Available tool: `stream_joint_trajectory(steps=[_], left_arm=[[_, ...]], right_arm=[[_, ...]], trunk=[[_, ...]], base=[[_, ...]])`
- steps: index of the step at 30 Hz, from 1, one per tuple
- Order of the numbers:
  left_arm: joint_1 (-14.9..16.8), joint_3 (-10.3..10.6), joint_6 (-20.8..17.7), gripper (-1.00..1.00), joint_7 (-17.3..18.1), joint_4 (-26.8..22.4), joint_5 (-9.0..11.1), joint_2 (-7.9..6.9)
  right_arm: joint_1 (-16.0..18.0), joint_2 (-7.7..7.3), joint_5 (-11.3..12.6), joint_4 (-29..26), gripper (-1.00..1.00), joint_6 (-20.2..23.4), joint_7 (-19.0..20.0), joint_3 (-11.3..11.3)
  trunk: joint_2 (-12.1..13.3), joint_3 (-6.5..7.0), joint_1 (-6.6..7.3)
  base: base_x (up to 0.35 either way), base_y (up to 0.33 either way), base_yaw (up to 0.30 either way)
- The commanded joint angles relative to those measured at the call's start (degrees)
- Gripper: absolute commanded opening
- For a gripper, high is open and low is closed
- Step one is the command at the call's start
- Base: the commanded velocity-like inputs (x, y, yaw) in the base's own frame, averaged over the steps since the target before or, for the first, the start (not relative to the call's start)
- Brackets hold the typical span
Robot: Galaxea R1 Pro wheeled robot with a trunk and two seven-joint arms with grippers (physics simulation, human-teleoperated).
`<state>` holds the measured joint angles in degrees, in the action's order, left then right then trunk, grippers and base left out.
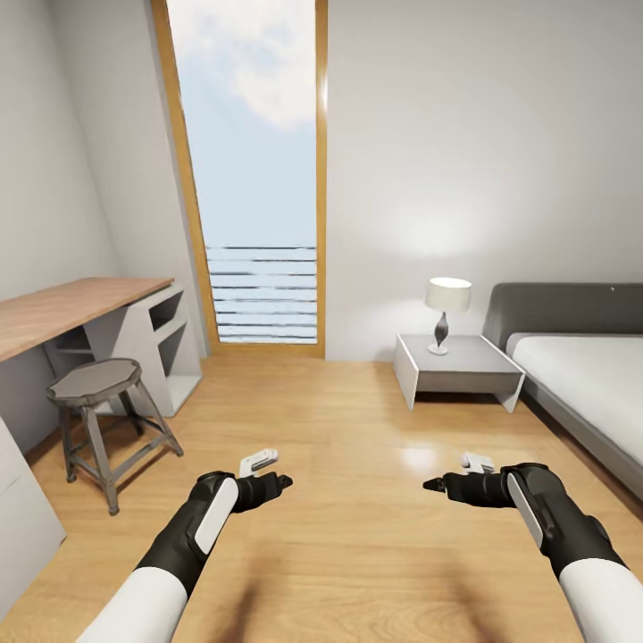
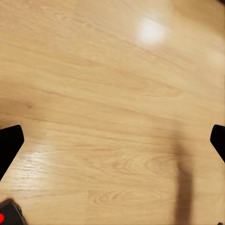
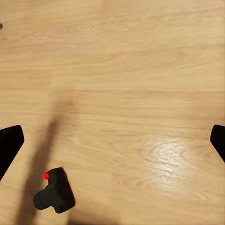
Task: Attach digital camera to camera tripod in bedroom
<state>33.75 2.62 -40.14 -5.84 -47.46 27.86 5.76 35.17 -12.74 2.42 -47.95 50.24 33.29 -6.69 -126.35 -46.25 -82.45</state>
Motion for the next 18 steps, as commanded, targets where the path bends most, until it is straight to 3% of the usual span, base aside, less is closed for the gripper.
stream_joint_trajectory(steps=[1,18], left_arm=[[0.0,0.1,-0.2,1.00,-0.6,-0.1,0.6,0.00],[0.0,0.1,-0.3,1.00,-0.6,0.1,1.0,-0.02]], right_arm=[[0.0,0.00,0.2,0.0,1.00,0.4,0.0,-0.1],[0.1,0.00,0.9,-0.2,1.00,1.0,0.1,-0.1]], trunk=[[-0.4,-0.25,-0.22],[-7.3,-3.30,-3.95]], base=[[0.000,0.000,0.000],[0.000,0.000,0.000]])
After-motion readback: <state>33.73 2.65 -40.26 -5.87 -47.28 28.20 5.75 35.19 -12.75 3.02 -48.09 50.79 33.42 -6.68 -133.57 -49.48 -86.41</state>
